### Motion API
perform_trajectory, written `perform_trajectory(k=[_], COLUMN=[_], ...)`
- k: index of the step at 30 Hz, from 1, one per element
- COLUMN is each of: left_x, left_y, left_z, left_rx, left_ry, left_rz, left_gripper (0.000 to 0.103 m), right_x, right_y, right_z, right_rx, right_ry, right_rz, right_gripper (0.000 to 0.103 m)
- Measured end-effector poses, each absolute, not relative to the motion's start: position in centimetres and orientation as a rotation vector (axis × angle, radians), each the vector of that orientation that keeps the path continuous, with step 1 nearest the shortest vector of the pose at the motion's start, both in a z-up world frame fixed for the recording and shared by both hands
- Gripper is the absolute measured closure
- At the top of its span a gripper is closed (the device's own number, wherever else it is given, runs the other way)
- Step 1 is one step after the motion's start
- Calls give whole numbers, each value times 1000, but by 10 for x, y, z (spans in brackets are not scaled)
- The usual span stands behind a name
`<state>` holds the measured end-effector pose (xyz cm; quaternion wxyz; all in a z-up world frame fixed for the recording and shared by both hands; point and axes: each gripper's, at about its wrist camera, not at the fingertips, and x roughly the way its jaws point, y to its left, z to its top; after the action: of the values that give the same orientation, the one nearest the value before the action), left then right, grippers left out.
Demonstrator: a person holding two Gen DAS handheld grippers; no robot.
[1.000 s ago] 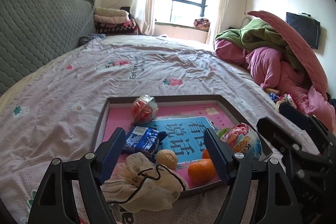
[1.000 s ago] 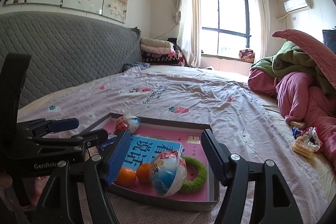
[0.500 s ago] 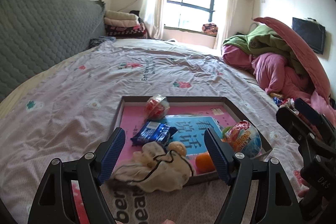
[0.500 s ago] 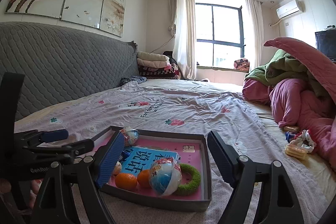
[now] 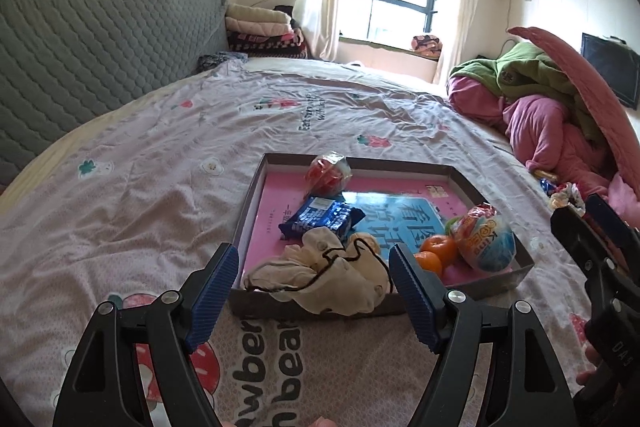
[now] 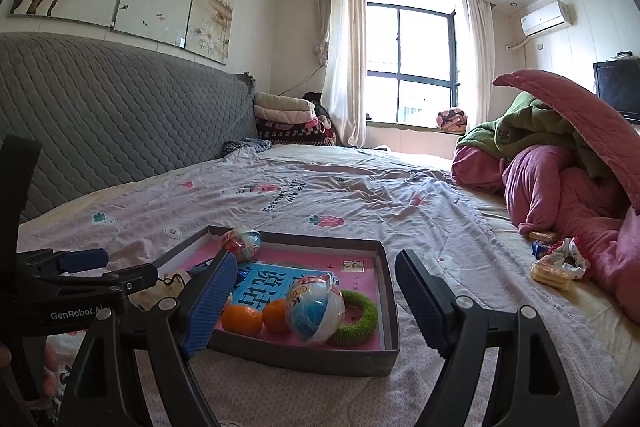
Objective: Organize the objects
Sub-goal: 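Withdraw both open tools back from the tray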
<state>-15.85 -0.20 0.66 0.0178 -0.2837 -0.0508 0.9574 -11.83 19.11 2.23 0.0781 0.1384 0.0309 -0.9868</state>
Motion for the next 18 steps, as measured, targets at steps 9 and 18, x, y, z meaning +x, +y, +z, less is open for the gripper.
perform_trajectory(k=[9,18], left_x=[-140,-124], left_y=[13,15], left_z=[-2,-9], left_rx=[-907,-926], left_ry=[-96,-67], left_rz=[2955,2962], left_gripper=[24,24], right_x=[-107,-97], right_y=[198,201], right_z=[13,11], right_rx=[481,488], right_ry=[77,68], right_rz=[-2944,-2938], right_gripper=[22,22])
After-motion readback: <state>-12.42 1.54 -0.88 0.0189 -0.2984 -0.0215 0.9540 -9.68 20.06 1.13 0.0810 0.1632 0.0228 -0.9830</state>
